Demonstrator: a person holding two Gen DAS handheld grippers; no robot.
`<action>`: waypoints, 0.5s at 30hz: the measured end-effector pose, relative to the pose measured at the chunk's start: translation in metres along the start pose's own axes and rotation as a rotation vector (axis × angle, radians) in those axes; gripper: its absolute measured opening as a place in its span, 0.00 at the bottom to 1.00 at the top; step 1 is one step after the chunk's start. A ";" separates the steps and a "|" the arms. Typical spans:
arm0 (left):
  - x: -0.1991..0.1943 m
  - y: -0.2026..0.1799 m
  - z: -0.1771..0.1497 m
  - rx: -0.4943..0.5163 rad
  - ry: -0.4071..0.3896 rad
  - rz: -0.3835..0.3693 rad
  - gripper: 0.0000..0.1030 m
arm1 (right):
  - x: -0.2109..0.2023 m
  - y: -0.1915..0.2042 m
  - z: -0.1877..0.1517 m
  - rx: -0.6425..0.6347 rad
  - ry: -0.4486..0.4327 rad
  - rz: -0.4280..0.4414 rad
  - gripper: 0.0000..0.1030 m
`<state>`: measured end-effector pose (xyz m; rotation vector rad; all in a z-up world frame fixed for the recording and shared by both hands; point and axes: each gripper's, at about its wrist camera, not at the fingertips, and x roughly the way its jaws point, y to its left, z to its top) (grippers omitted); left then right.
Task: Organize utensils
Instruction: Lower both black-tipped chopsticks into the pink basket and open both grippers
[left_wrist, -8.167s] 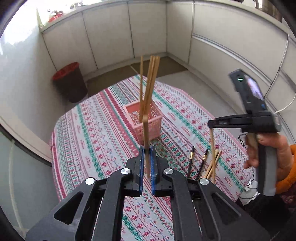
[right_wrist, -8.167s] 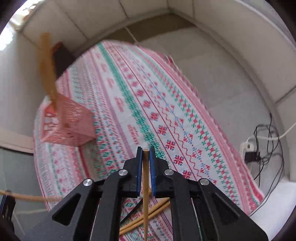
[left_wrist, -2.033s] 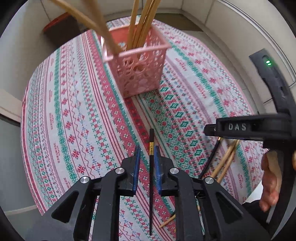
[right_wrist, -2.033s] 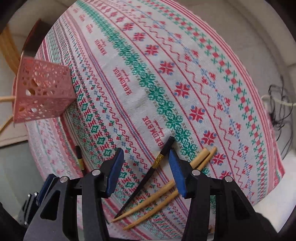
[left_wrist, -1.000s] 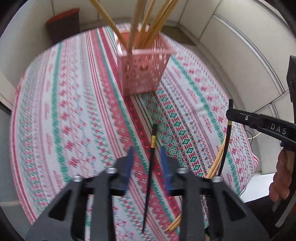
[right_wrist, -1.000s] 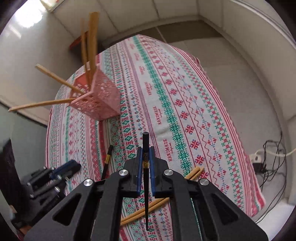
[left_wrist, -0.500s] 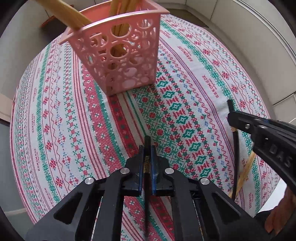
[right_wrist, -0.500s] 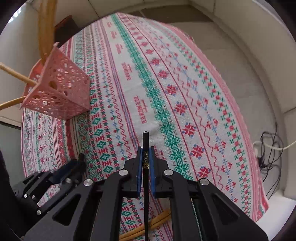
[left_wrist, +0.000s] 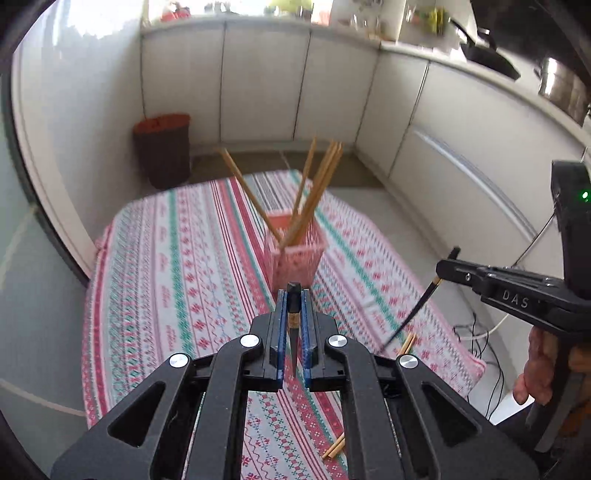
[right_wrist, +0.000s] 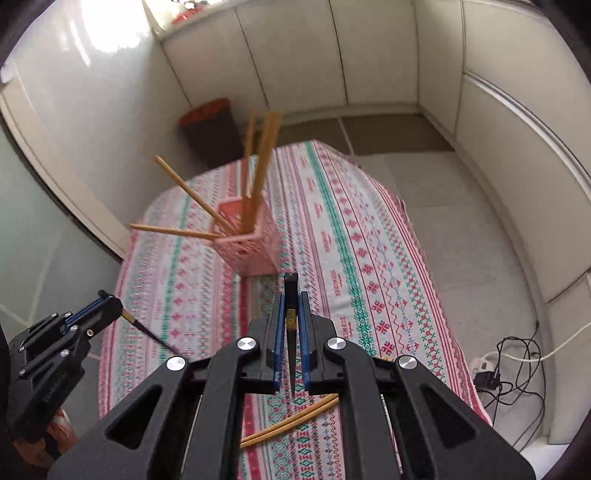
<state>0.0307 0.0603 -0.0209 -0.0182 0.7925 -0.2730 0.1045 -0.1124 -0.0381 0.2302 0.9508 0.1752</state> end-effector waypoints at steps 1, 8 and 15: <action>-0.012 -0.001 0.006 -0.003 -0.035 -0.002 0.06 | -0.009 0.001 0.003 0.000 -0.014 0.006 0.07; -0.075 0.000 0.074 -0.037 -0.245 -0.039 0.06 | -0.070 0.000 0.058 0.057 -0.191 0.049 0.07; -0.088 -0.008 0.136 -0.034 -0.384 -0.044 0.06 | -0.089 -0.004 0.119 0.138 -0.327 0.119 0.07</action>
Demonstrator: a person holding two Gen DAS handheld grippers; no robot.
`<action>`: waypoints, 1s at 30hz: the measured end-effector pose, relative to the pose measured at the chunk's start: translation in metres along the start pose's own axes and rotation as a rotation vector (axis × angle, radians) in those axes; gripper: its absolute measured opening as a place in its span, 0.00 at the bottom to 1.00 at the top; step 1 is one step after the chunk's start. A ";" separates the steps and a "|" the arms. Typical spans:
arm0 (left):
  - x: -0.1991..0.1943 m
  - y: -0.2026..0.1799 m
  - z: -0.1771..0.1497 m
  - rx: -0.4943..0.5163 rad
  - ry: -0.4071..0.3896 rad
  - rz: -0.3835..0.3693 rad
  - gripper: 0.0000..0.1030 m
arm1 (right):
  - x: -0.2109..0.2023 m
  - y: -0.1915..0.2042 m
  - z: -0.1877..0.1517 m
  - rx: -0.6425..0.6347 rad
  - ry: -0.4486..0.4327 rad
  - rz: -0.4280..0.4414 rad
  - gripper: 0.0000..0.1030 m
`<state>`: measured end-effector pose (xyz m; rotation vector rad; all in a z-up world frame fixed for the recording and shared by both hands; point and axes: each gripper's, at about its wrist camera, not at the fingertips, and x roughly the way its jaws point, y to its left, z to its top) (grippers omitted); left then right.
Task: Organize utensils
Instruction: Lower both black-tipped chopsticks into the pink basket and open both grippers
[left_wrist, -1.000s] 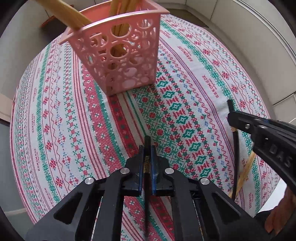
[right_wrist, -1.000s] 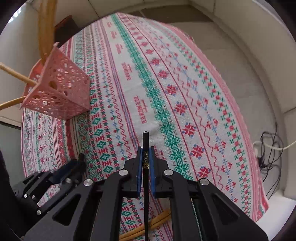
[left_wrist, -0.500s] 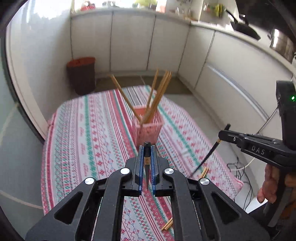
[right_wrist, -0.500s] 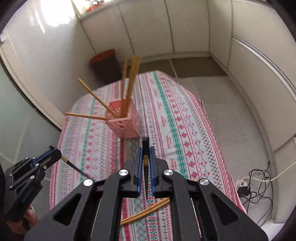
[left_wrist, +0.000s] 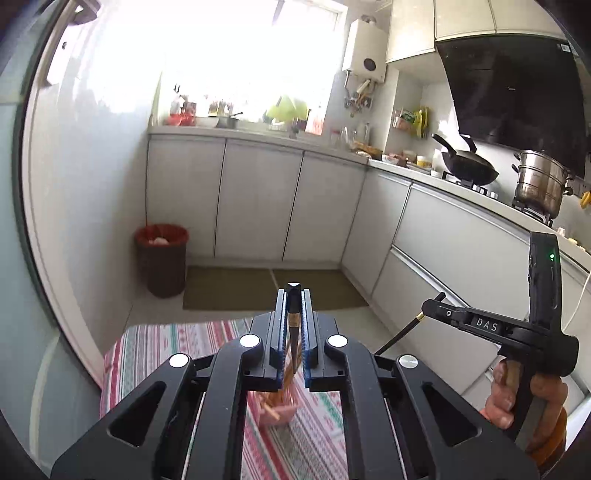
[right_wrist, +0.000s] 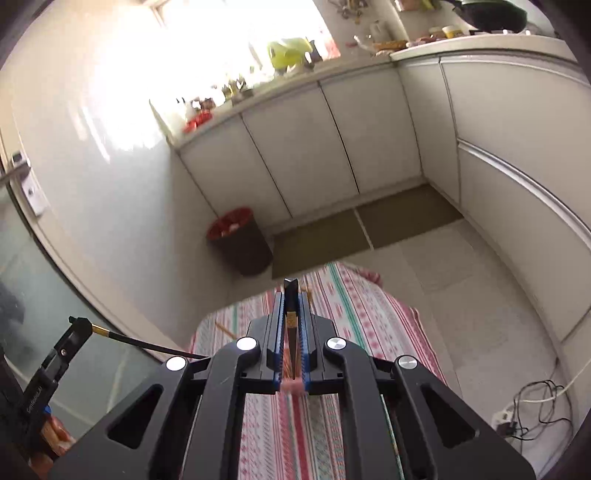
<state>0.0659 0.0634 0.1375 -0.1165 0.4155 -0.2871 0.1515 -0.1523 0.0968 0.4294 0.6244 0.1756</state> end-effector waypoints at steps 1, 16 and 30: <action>0.009 -0.001 0.002 0.000 0.002 -0.003 0.06 | 0.006 0.002 0.004 0.000 -0.007 0.008 0.07; 0.088 0.035 -0.027 -0.110 0.153 0.067 0.32 | 0.093 0.020 -0.010 -0.075 0.059 -0.034 0.07; 0.056 0.022 -0.018 -0.018 0.084 0.213 0.48 | 0.081 0.055 -0.035 -0.231 -0.015 -0.171 0.43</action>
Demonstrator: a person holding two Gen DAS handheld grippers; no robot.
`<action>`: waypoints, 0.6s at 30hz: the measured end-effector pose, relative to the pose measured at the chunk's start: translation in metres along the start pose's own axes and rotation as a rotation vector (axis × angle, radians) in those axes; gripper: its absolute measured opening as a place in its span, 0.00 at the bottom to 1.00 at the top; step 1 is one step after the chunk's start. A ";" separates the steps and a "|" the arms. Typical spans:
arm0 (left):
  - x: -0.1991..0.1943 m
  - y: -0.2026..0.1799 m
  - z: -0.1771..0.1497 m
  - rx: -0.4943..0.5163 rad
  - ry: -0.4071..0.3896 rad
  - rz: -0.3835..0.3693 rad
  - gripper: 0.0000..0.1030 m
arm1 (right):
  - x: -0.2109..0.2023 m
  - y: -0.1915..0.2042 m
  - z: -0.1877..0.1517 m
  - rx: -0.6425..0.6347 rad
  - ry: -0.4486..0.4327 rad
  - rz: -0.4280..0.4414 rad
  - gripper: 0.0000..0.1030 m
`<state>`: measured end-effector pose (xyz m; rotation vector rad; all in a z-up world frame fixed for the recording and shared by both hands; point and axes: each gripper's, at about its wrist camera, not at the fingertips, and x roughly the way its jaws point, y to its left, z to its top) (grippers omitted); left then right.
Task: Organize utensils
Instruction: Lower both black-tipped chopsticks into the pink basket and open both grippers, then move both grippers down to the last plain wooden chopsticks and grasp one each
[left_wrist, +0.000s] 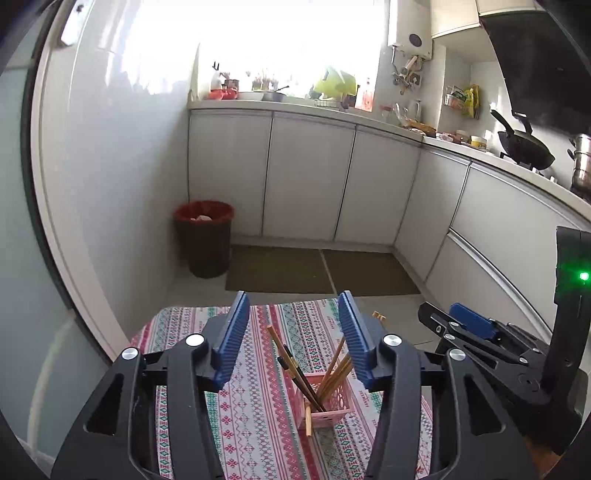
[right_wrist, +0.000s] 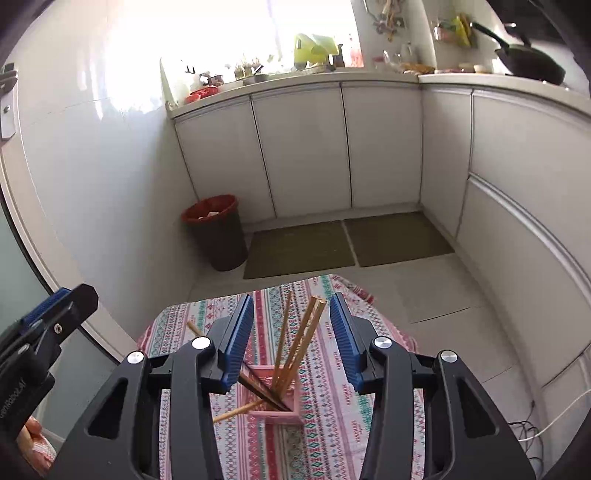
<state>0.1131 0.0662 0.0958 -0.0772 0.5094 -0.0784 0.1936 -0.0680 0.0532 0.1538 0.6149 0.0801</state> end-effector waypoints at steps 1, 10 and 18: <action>-0.003 -0.003 -0.001 0.011 -0.004 0.012 0.51 | -0.004 0.000 -0.001 -0.005 -0.006 -0.009 0.43; -0.024 -0.013 -0.026 0.037 -0.016 0.102 0.88 | -0.044 -0.028 -0.031 -0.019 -0.070 -0.160 0.92; -0.002 -0.032 -0.077 0.049 0.184 0.020 0.93 | -0.042 -0.100 -0.092 0.023 0.103 -0.319 0.93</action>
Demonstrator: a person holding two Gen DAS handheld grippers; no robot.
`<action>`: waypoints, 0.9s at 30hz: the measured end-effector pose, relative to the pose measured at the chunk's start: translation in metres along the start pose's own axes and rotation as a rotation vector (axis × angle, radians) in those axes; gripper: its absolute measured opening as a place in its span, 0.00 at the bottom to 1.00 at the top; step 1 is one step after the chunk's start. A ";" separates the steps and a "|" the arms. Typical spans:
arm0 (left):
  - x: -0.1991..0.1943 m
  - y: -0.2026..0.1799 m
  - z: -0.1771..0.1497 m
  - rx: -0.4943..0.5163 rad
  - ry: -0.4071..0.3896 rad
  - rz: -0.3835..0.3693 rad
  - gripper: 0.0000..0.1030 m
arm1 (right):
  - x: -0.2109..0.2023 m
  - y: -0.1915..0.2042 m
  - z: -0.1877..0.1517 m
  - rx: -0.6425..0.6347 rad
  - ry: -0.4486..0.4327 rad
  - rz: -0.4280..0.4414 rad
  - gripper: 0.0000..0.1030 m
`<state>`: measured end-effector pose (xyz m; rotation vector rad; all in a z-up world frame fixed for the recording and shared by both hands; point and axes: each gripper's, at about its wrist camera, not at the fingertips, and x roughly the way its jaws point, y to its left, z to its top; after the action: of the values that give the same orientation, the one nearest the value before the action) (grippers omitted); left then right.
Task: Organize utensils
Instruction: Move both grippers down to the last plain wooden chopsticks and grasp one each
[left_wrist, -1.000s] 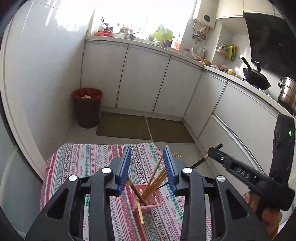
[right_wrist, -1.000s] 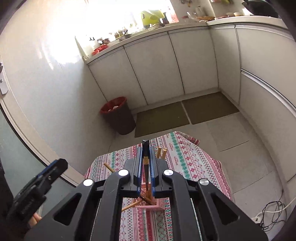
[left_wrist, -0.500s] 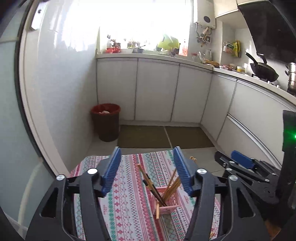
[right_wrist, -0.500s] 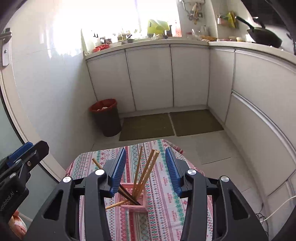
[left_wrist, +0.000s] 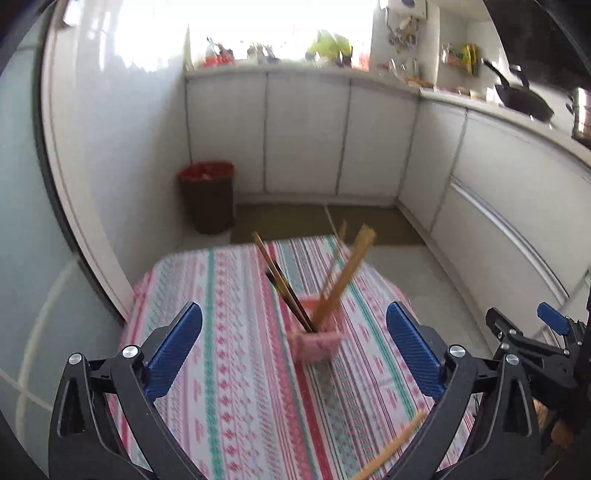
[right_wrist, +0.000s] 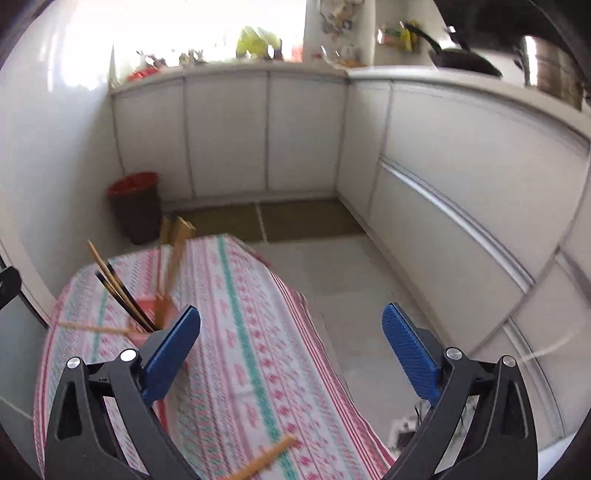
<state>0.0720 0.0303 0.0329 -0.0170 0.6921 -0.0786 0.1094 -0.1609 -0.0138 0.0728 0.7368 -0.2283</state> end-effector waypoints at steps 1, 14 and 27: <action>0.007 -0.006 -0.007 0.017 0.036 -0.010 0.93 | 0.003 -0.008 -0.005 0.017 0.022 -0.008 0.93; 0.132 -0.135 -0.108 0.398 0.556 -0.227 0.93 | 0.032 -0.113 -0.083 0.447 0.351 0.019 0.93; 0.206 -0.151 -0.151 0.418 0.798 -0.218 0.72 | 0.068 -0.124 -0.117 0.633 0.587 0.182 0.93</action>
<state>0.1229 -0.1347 -0.2084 0.3578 1.4575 -0.4549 0.0525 -0.2763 -0.1445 0.8331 1.2109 -0.2616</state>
